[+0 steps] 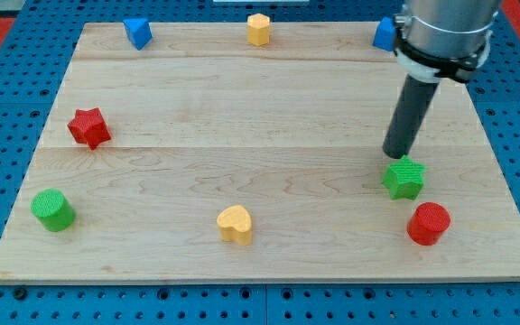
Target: Place the blue cube towards left of green star
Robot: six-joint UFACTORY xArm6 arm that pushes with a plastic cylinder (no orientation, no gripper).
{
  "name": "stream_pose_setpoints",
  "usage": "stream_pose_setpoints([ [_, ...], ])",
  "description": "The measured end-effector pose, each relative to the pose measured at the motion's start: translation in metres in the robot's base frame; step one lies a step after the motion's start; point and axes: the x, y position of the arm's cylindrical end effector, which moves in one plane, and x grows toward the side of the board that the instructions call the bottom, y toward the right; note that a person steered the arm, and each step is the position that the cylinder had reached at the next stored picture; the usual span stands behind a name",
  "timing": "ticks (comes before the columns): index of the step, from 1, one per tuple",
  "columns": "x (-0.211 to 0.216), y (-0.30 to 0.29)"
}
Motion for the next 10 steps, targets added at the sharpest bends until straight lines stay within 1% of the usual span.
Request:
stream_pose_setpoints([
  [1, 0.015, 0.017],
  [2, 0.044, -0.019],
  [3, 0.025, -0.014],
  [4, -0.048, 0.013],
  [5, -0.093, 0.02],
  [7, -0.214, 0.074],
  [8, -0.241, 0.066],
  [9, -0.24, -0.002],
  [10, -0.218, -0.068],
])
